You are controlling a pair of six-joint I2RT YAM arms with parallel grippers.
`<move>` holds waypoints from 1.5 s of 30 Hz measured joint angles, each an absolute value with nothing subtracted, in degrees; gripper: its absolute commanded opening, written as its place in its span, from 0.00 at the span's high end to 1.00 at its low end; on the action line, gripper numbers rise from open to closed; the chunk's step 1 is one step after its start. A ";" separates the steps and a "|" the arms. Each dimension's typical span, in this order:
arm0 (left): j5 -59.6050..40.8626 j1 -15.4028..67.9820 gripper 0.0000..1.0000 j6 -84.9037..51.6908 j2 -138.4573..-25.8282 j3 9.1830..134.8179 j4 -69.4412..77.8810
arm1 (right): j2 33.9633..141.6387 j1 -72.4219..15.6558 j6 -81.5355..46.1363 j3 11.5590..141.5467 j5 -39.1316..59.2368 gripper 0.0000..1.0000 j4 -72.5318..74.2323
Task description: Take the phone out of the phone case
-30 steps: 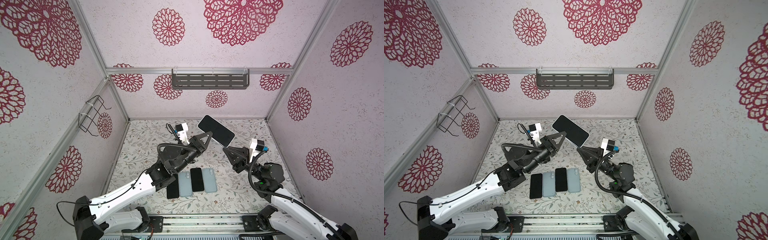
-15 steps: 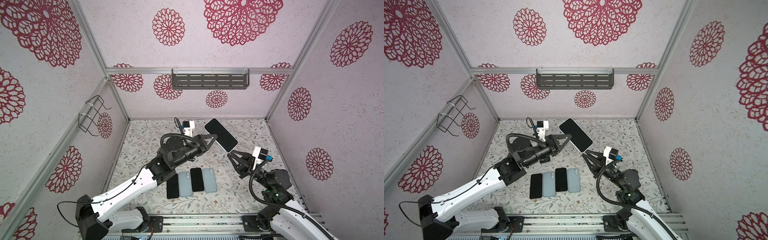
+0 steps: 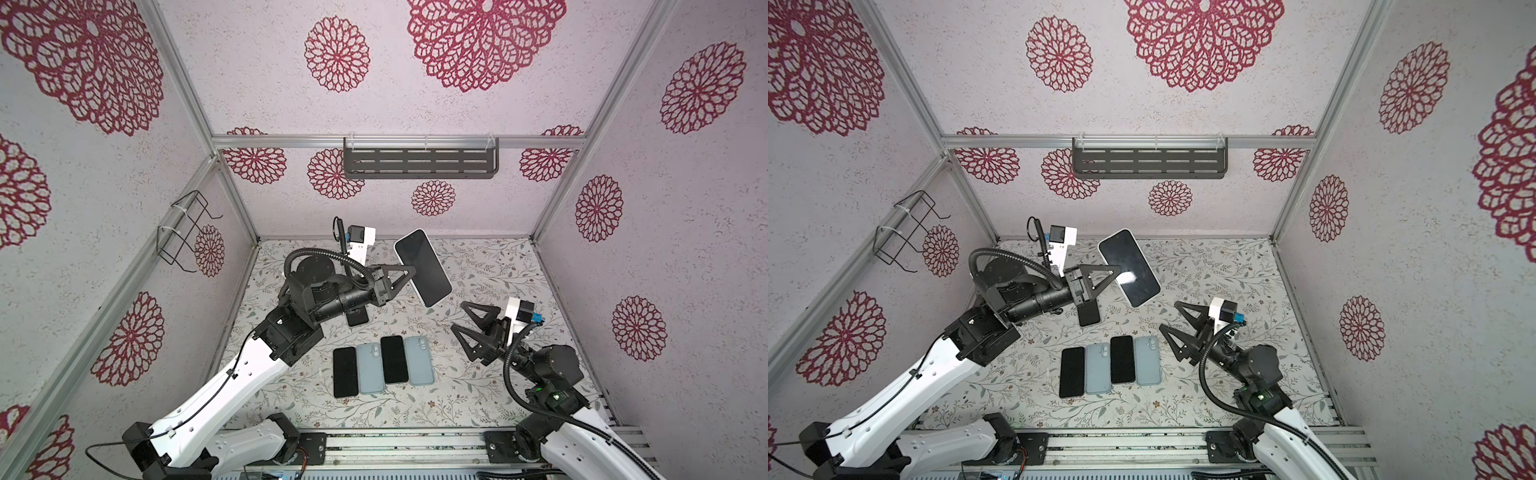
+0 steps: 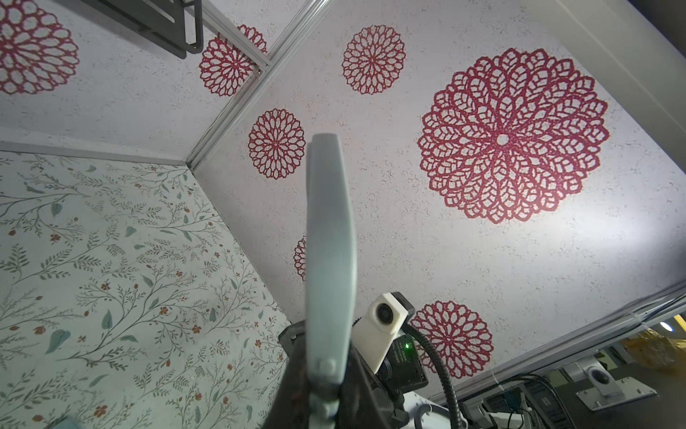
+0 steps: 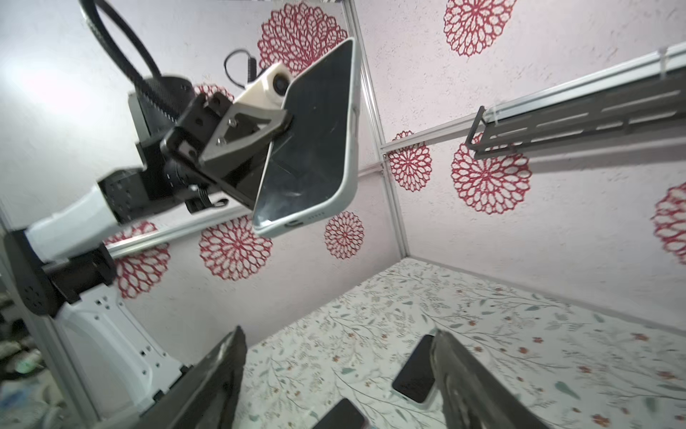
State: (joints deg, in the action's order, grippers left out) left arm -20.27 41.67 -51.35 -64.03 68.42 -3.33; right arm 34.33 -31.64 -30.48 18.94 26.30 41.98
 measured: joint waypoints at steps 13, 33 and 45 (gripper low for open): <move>-21.85 41.98 1.00 -53.58 -66.85 61.36 8.69 | 46.09 -31.70 -49.12 15.73 26.11 0.17 69.25; -39.59 41.19 1.00 -25.63 -64.01 75.33 -18.70 | 32.71 -31.68 -21.30 29.74 40.88 0.44 23.29; -42.06 40.93 1.00 -17.52 -66.52 77.91 -25.43 | 36.07 -31.66 -10.09 32.58 43.42 0.61 13.41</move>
